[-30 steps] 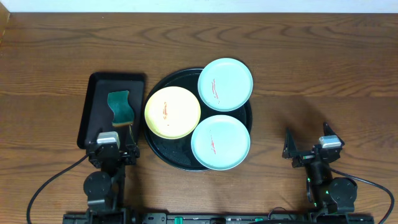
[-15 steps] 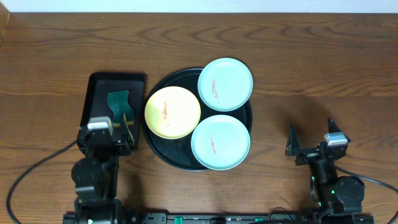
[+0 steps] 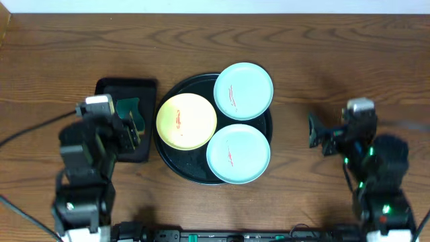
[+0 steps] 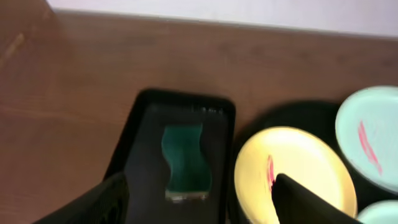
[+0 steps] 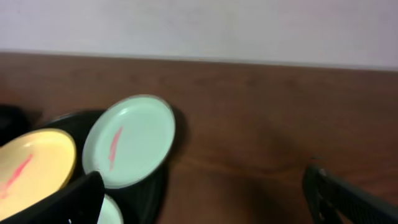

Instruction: Clean dirty plates on tray and stack at the side

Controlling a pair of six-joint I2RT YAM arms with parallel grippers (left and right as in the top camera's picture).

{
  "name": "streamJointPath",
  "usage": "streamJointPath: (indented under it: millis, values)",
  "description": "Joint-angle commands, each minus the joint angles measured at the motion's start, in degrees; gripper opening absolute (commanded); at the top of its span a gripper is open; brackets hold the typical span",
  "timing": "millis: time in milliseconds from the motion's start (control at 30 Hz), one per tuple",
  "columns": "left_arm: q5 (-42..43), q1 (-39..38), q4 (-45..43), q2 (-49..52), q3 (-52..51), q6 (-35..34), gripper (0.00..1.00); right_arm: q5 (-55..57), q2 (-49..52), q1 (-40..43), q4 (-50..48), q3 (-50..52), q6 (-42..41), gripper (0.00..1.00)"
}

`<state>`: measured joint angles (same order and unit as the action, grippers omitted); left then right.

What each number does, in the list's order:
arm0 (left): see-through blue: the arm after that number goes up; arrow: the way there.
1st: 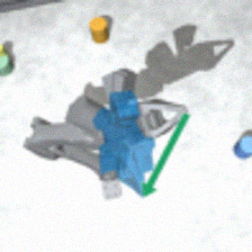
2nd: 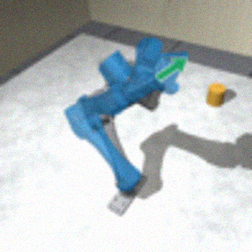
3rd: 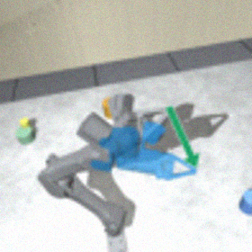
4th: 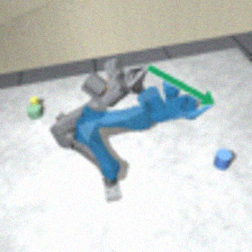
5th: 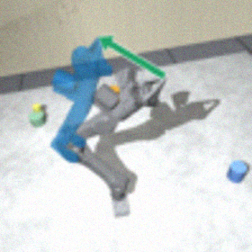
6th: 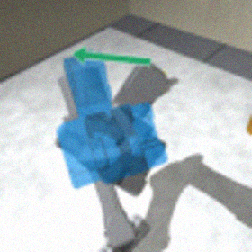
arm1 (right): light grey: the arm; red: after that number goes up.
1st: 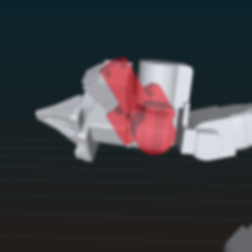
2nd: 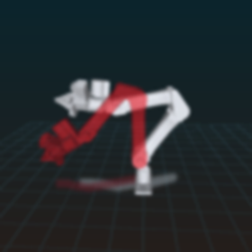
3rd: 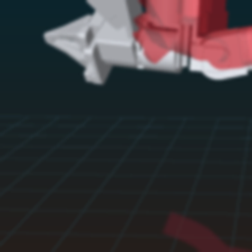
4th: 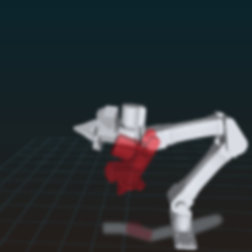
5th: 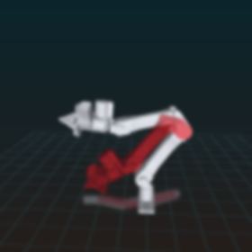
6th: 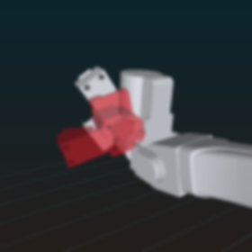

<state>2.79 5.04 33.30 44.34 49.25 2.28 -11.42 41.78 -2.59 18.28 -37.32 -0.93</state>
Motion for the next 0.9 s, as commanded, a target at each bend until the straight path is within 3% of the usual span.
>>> streamJointPath:
  millis: [0, 200, 300, 400, 567, 733, 867]
  values:
    - [-0.4, 0.0, 8.0, 7.8, 11.6, -0.7, 0.74, -2.6, 9.6, 0.7, 7.4, -11.7, 0.5, 0.99]
    - [-0.2, 0.0, 31.2, 25.6, 31.6, -0.7, 0.74, -2.6, 28.2, 0.6, 29.4, -32.7, 0.6, 0.99]
    - [0.3, 0.0, 37.9, 33.0, 37.4, -0.7, 0.74, -2.6, 34.5, 0.6, 34.4, -38.5, 0.6, 0.99]
    - [0.2, 0.0, 39.2, 38.0, 38.2, -0.6, 0.74, -4.8, 38.5, 0.6, 33.2, -39.3, -1.2, 0.99]
    - [0.7, 0.0, 36.9, 44.7, 38.2, -0.7, 0.74, -24.5, 43.1, 0.3, 28.9, -39.3, -3.0, 0.99]
    - [4.6, 0.0, 37.8, 47.9, 38.2, -0.5, 0.74, -21.6, 46.4, -3.7, 25.0, -39.3, -11.5, 0.90]
    - [0.2, 0.9, 37.6, 47.2, 40.4, -4.8, 0.74, -16.8, 48.9, -10.8, 22.8, -40.0, -17.1, 0.80]
